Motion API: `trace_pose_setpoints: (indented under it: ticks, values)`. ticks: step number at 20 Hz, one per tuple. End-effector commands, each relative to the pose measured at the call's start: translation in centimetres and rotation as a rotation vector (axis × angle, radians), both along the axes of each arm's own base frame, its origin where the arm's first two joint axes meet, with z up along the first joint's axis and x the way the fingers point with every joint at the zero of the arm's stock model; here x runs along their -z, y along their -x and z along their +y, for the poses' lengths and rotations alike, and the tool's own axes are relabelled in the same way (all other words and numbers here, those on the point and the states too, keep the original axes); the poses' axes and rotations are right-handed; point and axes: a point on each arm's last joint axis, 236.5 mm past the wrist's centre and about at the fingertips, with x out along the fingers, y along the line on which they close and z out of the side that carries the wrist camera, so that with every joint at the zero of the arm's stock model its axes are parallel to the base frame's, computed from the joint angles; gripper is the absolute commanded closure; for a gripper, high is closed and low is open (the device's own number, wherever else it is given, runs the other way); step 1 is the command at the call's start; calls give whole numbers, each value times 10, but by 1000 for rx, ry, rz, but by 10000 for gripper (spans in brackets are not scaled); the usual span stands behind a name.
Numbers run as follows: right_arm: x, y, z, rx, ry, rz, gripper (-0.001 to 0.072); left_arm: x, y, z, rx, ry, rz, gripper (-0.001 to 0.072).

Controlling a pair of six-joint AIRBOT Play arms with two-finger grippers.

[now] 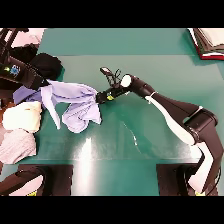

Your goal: Fold the shirts.

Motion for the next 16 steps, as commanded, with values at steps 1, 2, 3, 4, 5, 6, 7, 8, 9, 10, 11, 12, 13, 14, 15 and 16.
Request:
trace_pose_setpoints:
  ticks: [1, 2, 3, 4, 5, 6, 7, 8, 9, 10, 11, 12, 13, 14, 15, 16]
  values:
    - [9, 4, 6, -25, 10, 17, 688, -1, 0, 0, 0, 1, -2, 686]
    - [6, 4, 5, -32, 13, 9, 690, -1, -1, 0, -1, 2, -5, 686]
    - [0, 2, 0, -39, 27, -13, 691, -2, -2, 0, -3, 4, -14, 686]
    - [-12, -3, -11, -51, 57, -57, 692, -7, -5, -1, -6, 9, -36, 686]
    - [-28, -11, -26, -62, 96, -114, 692, -16, -9, -1, -11, 16, -71, 686]
    - [-51, -18, -45, -71, 143, -181, 692, -31, -13, -2, -21, 30, -124, 686]
    - [-75, -23, -67, -75, 189, -239, 693, -49, -17, -3, -42, 51, -182, 686]
    - [-102, -25, -89, -73, 228, -283, 692, -68, -18, -3, -58, 71, -237, 686]
    - [-128, -23, -115, -67, 269, -315, 692, -85, -15, -3, -69, 88, -277, 686]
    - [-154, -18, -141, -55, 304, -334, 693, -97, -10, -6, -64, 108, -301, 686]
    - [-175, -8, -163, -46, 325, -335, 692, -105, -3, -12, -45, 134, -308, 686]
    - [-196, 5, -185, -35, 341, -330, 692, -109, 7, -22, -12, 172, -297, 687]
    - [-215, 17, -204, -21, 351, -328, 693, -109, 19, -33, 30, 209, -264, 686]
    - [-234, 30, -221, -4, 355, -334, 692, -108, 32, -45, 80, 247, -219, 686]
    - [-251, 40, -236, 17, 358, -351, 693, -109, 45, -55, 127, 283, -183, 686]
    - [-270, 48, -249, 47, 352, -380, 692, -111, 56, -65, 172, 321, -155, 686]
